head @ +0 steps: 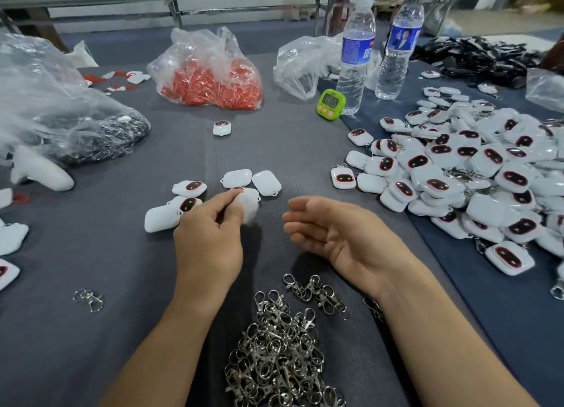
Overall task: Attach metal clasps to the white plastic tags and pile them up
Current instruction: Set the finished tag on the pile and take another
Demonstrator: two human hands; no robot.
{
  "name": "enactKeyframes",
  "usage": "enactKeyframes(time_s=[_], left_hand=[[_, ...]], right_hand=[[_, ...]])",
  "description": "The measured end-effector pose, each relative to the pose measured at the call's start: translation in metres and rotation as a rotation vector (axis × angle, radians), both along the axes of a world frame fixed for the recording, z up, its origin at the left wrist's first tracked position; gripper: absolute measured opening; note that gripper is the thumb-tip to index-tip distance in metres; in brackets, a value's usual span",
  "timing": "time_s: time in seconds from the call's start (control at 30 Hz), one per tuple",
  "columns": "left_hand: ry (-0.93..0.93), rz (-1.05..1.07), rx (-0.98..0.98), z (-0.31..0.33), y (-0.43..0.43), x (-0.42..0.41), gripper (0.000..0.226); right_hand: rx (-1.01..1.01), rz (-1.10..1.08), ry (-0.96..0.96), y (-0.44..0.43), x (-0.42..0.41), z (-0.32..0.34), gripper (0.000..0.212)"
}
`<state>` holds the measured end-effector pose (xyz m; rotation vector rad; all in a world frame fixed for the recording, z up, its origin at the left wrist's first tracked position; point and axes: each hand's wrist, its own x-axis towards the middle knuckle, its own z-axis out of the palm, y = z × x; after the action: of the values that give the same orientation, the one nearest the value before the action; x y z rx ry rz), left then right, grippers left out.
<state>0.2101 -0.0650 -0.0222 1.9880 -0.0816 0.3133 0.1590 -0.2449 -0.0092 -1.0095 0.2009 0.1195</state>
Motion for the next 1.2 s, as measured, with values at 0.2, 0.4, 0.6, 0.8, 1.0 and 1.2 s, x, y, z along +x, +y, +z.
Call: enactKeyframes(time_s=[0.2, 0.4, 0.6, 0.8, 1.0, 1.2], left_hand=[[-0.077, -0.313, -0.103, 0.003, -0.013, -0.016, 0.022], [-0.007, -0.281, -0.042, 0.000, -0.008, -0.011, 0.025], [0.039, -0.731, 0.462, 0.006, -0.006, -0.017, 0.031], [0.057, -0.859, 0.529, 0.007, -0.001, -0.008, 0.019], [-0.025, -0.593, 0.414, -0.002, -0.010, -0.019, 0.016], [-0.121, -0.430, 0.435, -0.004, -0.018, -0.023, 0.007]], right_hand=[[0.022, 0.096, 0.021, 0.010, 0.001, -0.004, 0.031], [0.004, -0.082, 0.015, 0.005, 0.005, 0.000, 0.033], [0.036, -0.189, 0.052, -0.003, 0.005, 0.000, 0.035], [-0.011, -0.139, 0.063, -0.002, 0.004, 0.000, 0.035], [-0.043, -0.124, 0.061, -0.001, 0.003, 0.001, 0.035], [-0.066, -0.129, 0.037, 0.001, 0.000, 0.002, 0.028]])
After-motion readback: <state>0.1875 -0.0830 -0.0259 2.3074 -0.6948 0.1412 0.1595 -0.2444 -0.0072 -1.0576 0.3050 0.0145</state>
